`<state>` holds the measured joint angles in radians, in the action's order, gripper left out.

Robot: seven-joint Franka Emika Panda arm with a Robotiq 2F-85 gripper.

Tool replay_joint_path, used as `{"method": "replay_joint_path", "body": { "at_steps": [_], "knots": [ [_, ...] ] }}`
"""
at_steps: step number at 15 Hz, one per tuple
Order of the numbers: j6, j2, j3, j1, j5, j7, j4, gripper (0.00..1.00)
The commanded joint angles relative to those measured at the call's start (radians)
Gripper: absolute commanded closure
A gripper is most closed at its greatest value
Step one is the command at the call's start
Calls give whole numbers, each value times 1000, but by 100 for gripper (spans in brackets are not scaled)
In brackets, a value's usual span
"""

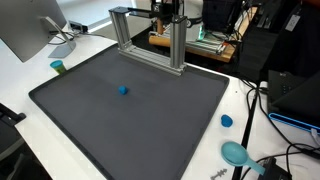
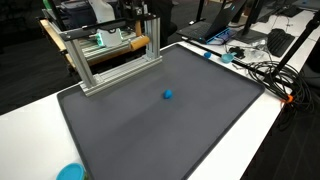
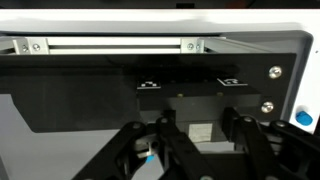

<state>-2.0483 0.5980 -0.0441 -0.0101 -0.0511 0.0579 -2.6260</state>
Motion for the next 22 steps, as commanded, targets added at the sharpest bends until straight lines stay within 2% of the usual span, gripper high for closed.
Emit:
{"method": "replay_joint_path", "body": {
  "at_steps": [1, 4, 10, 14, 15, 16, 17, 19, 22],
  "knots": [
    [8, 18, 33, -3, 5, -57, -10, 69],
    [8, 17, 39, -5, 7, -80, -9, 78],
    [7, 15, 37, -16, -9, -141, 14, 78],
    [60, -2, 34, -2, -8, -123, 34, 78],
    [61, -4, 37, -1, -6, -124, 31, 28],
    [57, -3, 39, 0, -7, -126, 27, 76],
    [53, 0, 45, 2, -7, -132, 23, 73],
    [44, 6, 46, -3, -6, -142, 21, 78],
    [42, 11, 44, -4, -11, -147, 20, 78]
  ]
}}
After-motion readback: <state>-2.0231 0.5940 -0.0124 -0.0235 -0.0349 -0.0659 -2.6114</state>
